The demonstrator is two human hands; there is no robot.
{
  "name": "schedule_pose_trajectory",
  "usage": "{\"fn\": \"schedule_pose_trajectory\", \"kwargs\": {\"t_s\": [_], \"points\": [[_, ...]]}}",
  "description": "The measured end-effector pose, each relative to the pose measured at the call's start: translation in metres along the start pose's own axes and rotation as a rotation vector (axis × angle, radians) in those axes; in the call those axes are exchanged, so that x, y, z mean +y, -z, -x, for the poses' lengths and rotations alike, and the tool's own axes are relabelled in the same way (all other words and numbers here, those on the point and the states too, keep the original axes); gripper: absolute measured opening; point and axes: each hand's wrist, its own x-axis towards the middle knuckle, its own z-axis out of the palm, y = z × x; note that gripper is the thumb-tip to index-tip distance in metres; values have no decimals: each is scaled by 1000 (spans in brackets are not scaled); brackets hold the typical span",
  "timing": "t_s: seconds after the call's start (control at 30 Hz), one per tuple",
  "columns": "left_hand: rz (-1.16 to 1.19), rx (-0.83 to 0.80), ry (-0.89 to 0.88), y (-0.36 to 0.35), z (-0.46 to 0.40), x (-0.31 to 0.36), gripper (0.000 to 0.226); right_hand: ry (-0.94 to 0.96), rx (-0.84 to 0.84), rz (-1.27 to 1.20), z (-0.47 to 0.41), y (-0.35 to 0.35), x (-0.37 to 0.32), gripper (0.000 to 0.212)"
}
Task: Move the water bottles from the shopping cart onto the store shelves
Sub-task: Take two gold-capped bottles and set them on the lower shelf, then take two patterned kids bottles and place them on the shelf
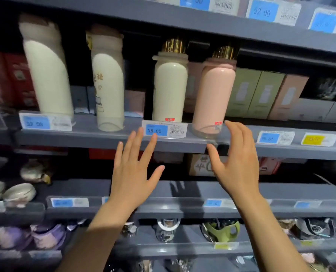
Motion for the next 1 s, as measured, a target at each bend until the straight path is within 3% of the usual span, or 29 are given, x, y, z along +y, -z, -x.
{"fn": "schedule_pose_trajectory", "kwargs": {"t_s": [0.1,0.3,0.47,0.53,0.6,0.67,0.73,0.87,0.93,1.0], "points": [[148,-117,168,18,60,5,67,42,-99,-162,47,2,-15,50],[169,-302,520,67,190,17,42,47,-468,-385,136,3,-45,38],[147,-360,730,109,305,18,48,73,-844,-521,216,3,-80,36],[129,-433,888,137,346,21,32,120,-1030,-560,250,2,-97,43],[155,-404,1022,160,386,18,3,101,-1202,-578,277,5,-113,46],[165,-383,1119,178,420,13,20,108,-1287,-597,304,5,-126,51],[126,-424,1185,194,446,11,14,100,-1358,-578,326,1,-139,45],[121,-381,1252,226,490,6,24,13,-1521,-519,363,-12,-182,49],[120,-334,1290,241,503,-5,31,-28,-1525,-504,376,-20,-212,48],[123,-316,1301,254,512,-27,23,-78,-1507,-496,390,-32,-242,38]]}}
